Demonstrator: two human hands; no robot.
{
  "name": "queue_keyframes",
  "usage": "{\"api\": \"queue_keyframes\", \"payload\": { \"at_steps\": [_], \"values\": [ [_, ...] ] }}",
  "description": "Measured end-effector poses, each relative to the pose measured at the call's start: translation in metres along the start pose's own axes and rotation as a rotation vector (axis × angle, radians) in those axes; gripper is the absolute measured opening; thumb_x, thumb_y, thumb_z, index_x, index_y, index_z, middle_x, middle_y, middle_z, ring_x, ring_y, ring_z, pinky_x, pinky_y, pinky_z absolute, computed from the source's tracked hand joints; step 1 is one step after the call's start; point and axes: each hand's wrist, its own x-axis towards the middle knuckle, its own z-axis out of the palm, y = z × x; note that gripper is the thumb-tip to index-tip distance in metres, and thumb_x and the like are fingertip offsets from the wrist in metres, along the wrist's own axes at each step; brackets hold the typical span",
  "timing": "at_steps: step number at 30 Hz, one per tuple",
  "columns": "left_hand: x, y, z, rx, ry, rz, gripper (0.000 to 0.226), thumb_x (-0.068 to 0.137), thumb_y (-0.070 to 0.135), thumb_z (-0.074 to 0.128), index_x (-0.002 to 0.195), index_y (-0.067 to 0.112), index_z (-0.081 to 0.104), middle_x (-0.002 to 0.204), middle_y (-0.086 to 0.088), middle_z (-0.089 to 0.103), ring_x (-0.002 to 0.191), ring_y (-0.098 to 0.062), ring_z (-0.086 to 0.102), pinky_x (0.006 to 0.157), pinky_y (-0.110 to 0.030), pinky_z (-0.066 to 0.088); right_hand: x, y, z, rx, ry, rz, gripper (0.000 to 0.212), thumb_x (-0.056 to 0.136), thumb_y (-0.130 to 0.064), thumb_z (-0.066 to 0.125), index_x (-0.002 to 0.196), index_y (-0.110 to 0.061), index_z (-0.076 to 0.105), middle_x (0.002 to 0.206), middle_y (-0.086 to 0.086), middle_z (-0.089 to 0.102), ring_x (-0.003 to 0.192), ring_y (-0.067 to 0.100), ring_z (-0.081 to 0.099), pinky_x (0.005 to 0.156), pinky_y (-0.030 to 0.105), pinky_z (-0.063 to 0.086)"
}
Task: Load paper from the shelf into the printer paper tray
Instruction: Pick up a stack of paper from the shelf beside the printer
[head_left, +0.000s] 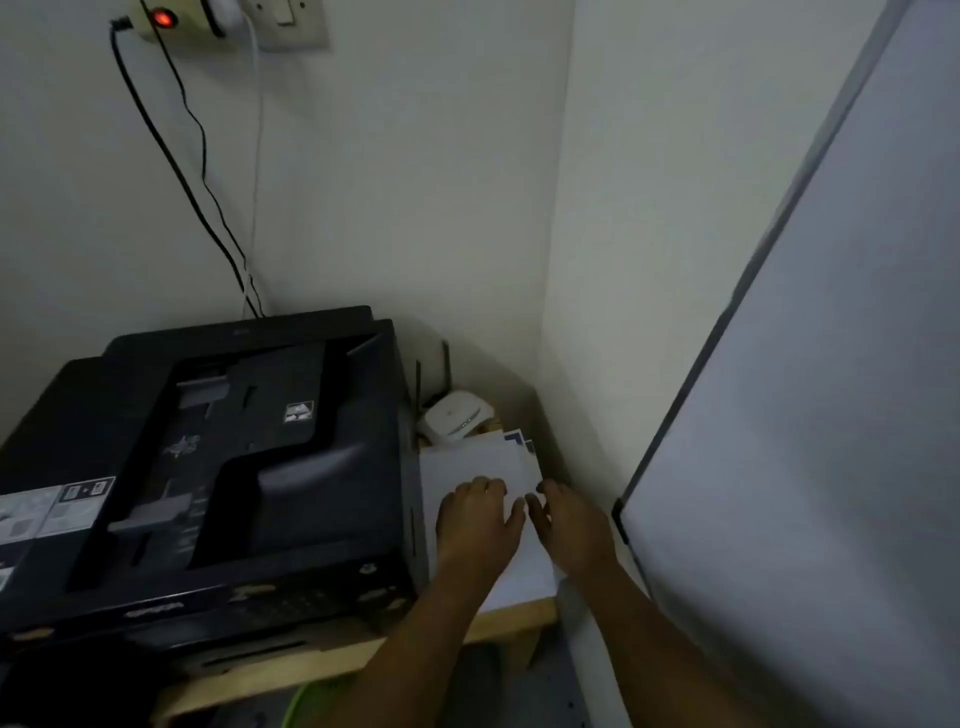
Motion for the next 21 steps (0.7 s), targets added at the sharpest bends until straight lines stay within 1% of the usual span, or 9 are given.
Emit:
{"api": "queue_keyframes", "payload": {
  "at_steps": [3, 6, 8, 11, 13, 15, 17, 19, 21],
  "values": [
    [0.006, -0.008, 0.019, -0.06, -0.054, -0.088, 0.043, 0.103, 0.053, 0.047, 0.127, 0.022, 0.067, 0.121, 0.001, 0.071, 0.106, -0.017, 0.065, 0.09, -0.031, 0.053, 0.01, 0.006, 0.007, -0.011, 0.009, 0.005, 0.076, 0.101, -0.072, 0.014, 0.114, -0.021, 0.068, 0.095, -0.003, 0.075, 0.077, 0.011, 0.069, 0.066, 0.028, 0.059],
    [0.01, -0.024, 0.044, -0.146, -0.086, -0.178, 0.04, 0.102, 0.05, 0.051, 0.128, 0.022, 0.065, 0.128, 0.001, 0.069, 0.112, -0.018, 0.064, 0.089, -0.032, 0.055, 0.02, 0.009, 0.017, 0.004, 0.008, -0.011, 0.078, 0.101, -0.071, 0.013, 0.115, -0.02, 0.069, 0.095, -0.001, 0.075, 0.076, 0.013, 0.069, 0.064, 0.03, 0.059],
    [0.015, -0.036, 0.06, -0.197, -0.087, -0.247, 0.039, 0.102, 0.049, 0.053, 0.131, 0.024, 0.062, 0.135, 0.002, 0.066, 0.119, -0.019, 0.061, 0.094, -0.034, 0.055, 0.024, 0.014, 0.029, 0.007, 0.004, 0.01, 0.075, 0.102, -0.07, 0.016, 0.119, -0.021, 0.069, 0.098, -0.002, 0.076, 0.079, 0.012, 0.07, 0.065, 0.029, 0.059],
    [0.023, -0.049, 0.086, -0.282, -0.078, -0.322, 0.04, 0.101, 0.047, 0.056, 0.135, 0.025, 0.06, 0.143, 0.002, 0.061, 0.13, -0.02, 0.054, 0.103, -0.035, 0.052, 0.029, 0.022, 0.053, -0.002, -0.022, 0.044, 0.056, 0.108, -0.061, 0.031, 0.122, -0.022, 0.069, 0.102, -0.001, 0.076, 0.083, 0.013, 0.07, 0.068, 0.029, 0.059],
    [0.026, -0.055, 0.102, -0.289, -0.048, -0.339, 0.043, 0.1, 0.045, 0.058, 0.138, 0.025, 0.058, 0.149, 0.002, 0.056, 0.138, -0.02, 0.048, 0.109, -0.036, 0.048, 0.032, 0.027, 0.07, 0.007, 0.004, 0.044, 0.058, 0.108, -0.06, 0.031, 0.123, -0.02, 0.07, 0.106, 0.001, 0.075, 0.089, 0.015, 0.07, 0.073, 0.03, 0.06],
    [0.03, -0.06, 0.116, -0.236, -0.051, -0.34, 0.049, 0.1, 0.046, 0.057, 0.144, 0.026, 0.052, 0.16, 0.0, 0.044, 0.148, -0.023, 0.036, 0.119, -0.041, 0.039, 0.035, 0.029, 0.082, 0.023, 0.013, 0.052, 0.048, 0.11, -0.053, 0.042, 0.129, -0.018, 0.069, 0.117, 0.003, 0.073, 0.1, 0.018, 0.07, 0.081, 0.033, 0.061],
    [0.033, -0.066, 0.13, -0.182, -0.063, -0.324, 0.057, 0.101, 0.048, 0.053, 0.153, 0.027, 0.043, 0.169, -0.001, 0.027, 0.157, -0.027, 0.019, 0.127, -0.046, 0.023, 0.038, 0.03, 0.092, 0.007, 0.015, 0.08, 0.04, 0.109, -0.045, 0.054, 0.136, -0.018, 0.066, 0.126, 0.003, 0.068, 0.109, 0.02, 0.068, 0.087, 0.034, 0.061],
    [0.033, -0.072, 0.143, -0.137, -0.081, -0.295, 0.066, 0.101, 0.052, 0.051, 0.159, 0.027, 0.033, 0.173, -0.002, 0.015, 0.16, -0.029, 0.008, 0.129, -0.047, 0.007, 0.04, 0.029, 0.1, -0.008, 0.024, 0.125, 0.044, 0.106, -0.046, 0.058, 0.14, -0.019, 0.062, 0.129, 0.004, 0.064, 0.111, 0.02, 0.065, 0.088, 0.034, 0.06],
    [0.031, -0.079, 0.157, -0.123, -0.087, -0.277, 0.074, 0.099, 0.058, 0.046, 0.162, 0.026, 0.025, 0.175, -0.004, 0.008, 0.161, -0.031, 0.004, 0.128, -0.049, 0.002, 0.042, 0.028, 0.105, -0.011, 0.018, 0.181, 0.05, 0.105, -0.05, 0.058, 0.143, -0.017, 0.059, 0.131, 0.006, 0.062, 0.113, 0.022, 0.062, 0.089, 0.035, 0.058]
  ]
}}
